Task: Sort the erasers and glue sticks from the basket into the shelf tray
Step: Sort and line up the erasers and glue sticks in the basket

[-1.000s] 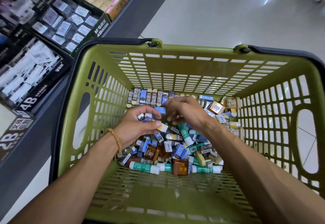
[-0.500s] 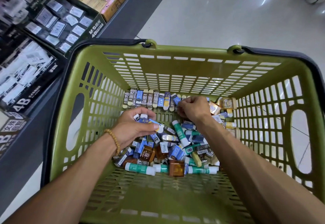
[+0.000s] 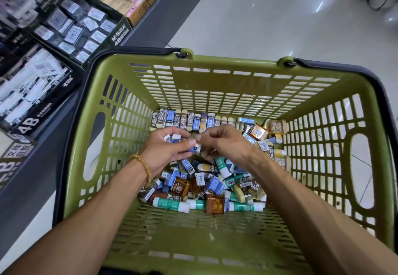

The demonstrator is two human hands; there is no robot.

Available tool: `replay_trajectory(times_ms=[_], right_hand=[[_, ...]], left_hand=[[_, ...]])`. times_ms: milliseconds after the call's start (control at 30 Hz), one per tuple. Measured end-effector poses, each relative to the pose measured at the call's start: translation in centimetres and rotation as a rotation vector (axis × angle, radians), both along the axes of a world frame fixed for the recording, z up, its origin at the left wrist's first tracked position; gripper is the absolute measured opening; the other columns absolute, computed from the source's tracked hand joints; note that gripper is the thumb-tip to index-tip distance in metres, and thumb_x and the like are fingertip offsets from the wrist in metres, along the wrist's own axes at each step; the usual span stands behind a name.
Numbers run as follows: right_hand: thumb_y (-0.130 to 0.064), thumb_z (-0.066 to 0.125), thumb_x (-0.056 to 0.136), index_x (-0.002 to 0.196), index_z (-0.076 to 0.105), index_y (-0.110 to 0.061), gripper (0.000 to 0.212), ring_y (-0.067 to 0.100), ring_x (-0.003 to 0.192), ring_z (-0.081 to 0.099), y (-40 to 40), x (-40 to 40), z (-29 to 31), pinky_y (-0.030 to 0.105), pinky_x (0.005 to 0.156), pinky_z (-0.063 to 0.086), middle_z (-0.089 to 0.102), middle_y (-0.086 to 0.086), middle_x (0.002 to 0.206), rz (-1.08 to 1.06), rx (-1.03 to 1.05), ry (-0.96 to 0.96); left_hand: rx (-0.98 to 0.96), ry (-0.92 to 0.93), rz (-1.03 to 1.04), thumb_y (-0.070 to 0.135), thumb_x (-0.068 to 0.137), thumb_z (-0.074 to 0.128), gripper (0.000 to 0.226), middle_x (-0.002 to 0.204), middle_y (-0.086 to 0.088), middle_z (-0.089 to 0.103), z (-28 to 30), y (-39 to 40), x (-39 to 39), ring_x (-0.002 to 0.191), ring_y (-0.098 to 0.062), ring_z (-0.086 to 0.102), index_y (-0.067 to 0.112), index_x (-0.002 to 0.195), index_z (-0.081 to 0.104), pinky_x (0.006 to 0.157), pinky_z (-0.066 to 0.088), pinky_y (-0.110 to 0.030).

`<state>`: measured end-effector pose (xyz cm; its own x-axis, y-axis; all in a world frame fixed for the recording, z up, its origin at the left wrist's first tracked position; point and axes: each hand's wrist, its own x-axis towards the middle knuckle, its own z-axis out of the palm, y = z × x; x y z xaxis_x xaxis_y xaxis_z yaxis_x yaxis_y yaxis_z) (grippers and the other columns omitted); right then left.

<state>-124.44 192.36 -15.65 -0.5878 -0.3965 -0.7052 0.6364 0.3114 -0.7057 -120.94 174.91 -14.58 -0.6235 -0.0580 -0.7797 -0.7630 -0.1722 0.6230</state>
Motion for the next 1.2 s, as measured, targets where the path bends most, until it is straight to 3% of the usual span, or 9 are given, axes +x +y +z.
replay_trajectory(times_ms=[133, 267, 367, 567, 633, 700, 900, 1033, 1200], right_hand=[[-0.015, 0.073, 0.087, 0.081, 0.075, -0.012, 0.008, 0.016, 0.067, 0.069, 0.6, 0.1, -0.1, 0.026, 0.069, 0.060, 0.073, 0.008, 0.072, 0.000, -0.069, -0.005], [-0.009, 0.065, 0.093, 0.089, 0.070, -0.003, 0.009, 0.016, 0.068, 0.070, 1.5, 0.0, 0.1, 0.022, 0.067, 0.060, 0.073, 0.010, 0.073, 0.006, -0.093, -0.078], [-0.006, 0.061, 0.095, 0.091, 0.066, -0.002, 0.007, 0.016, 0.066, 0.068, 2.1, 0.1, -0.2, 0.021, 0.063, 0.059, 0.070, 0.011, 0.076, -0.129, -0.106, -0.107], [-0.013, 0.061, 0.098, 0.084, 0.065, -0.005, 0.017, 0.016, 0.056, 0.061, 3.4, -0.4, -1.9, 0.022, 0.050, 0.051, 0.066, 0.011, 0.073, -0.529, 0.294, 0.069], [-0.016, 0.063, 0.096, 0.081, 0.067, -0.006, 0.018, 0.027, 0.070, 0.070, 3.0, -0.7, -3.0, 0.035, 0.069, 0.060, 0.071, 0.014, 0.078, -0.556, 0.417, 0.124], [-0.022, 0.065, 0.089, 0.075, 0.068, -0.006, 0.021, 0.033, 0.078, 0.072, 2.3, -1.0, -3.9, 0.050, 0.089, 0.057, 0.073, 0.014, 0.075, -0.532, 0.491, 0.152], [-0.022, 0.069, 0.090, 0.075, 0.071, -0.007, 0.021, 0.026, 0.073, 0.071, 1.3, -1.5, -4.2, 0.037, 0.067, 0.059, 0.071, 0.007, 0.073, -0.222, 0.565, 0.243], [-0.025, 0.069, 0.092, 0.068, 0.064, -0.015, 0.027, 0.011, 0.059, 0.056, 1.0, -2.1, -4.4, 0.017, 0.048, 0.036, 0.062, -0.001, 0.065, -0.078, 0.598, 0.307], [-0.025, 0.063, 0.091, 0.069, 0.066, -0.009, 0.028, 0.020, 0.064, 0.061, 1.3, -2.1, -4.0, 0.024, 0.055, 0.043, 0.069, 0.003, 0.071, -0.080, 0.615, 0.377]], left_hand=[[0.012, 0.021, -0.064, 0.001, 0.049, 0.082, 0.049, 0.110, -0.019, 0.069, 0.4, 0.0, 0.3, 0.090, -0.029, 0.072, 0.005, 0.096, 0.068, 0.076, 0.060, -0.034], [-0.120, 0.064, -0.174, -0.009, 0.056, 0.084, 0.038, 0.120, -0.009, 0.062, 0.2, 0.3, 0.4, 0.094, -0.029, 0.071, 0.018, 0.080, 0.074, 0.083, 0.058, -0.042], [-0.096, 0.035, -0.146, -0.013, 0.063, 0.078, 0.034, 0.110, -0.020, 0.067, 0.0, 0.8, 0.3, 0.084, -0.032, 0.073, 0.010, 0.086, 0.069, 0.077, 0.060, -0.041], [-0.079, 0.000, -0.136, -0.016, 0.069, 0.073, 0.037, 0.118, -0.011, 0.063, -0.2, 0.7, 0.1, 0.085, -0.031, 0.073, 0.004, 0.100, 0.069, 0.080, 0.060, -0.037], [-0.065, -0.002, -0.125, -0.018, 0.071, 0.070, 0.038, 0.118, -0.011, 0.062, -0.3, 0.7, 0.0, 0.085, -0.030, 0.073, 0.004, 0.102, 0.068, 0.078, 0.060, -0.035], [-0.048, 0.001, -0.123, -0.020, 0.072, 0.068, 0.039, 0.120, -0.010, 0.061, -0.2, 0.7, 0.0, 0.086, -0.030, 0.073, 0.004, 0.102, 0.068, 0.075, 0.060, -0.031], [0.007, -0.003, -0.118, -0.019, 0.077, 0.064, 0.033, 0.116, -0.011, 0.062, 0.0, 0.6, 0.0, 0.085, -0.032, 0.073, 0.000, 0.103, 0.067, 0.073, 0.060, -0.029], [0.003, 0.000, -0.110, -0.014, 0.080, 0.064, 0.028, 0.106, -0.017, 0.069, -0.1, 0.8, 0.0, 0.082, -0.032, 0.073, -0.001, 0.105, 0.065, 0.068, 0.060, -0.026], [-0.014, 0.004, -0.081, -0.012, 0.082, 0.065, 0.023, 0.102, -0.017, 0.071, -0.2, 0.9, 0.0, 0.080, -0.033, 0.073, -0.002, 0.103, 0.066, 0.062, 0.059, -0.021]])
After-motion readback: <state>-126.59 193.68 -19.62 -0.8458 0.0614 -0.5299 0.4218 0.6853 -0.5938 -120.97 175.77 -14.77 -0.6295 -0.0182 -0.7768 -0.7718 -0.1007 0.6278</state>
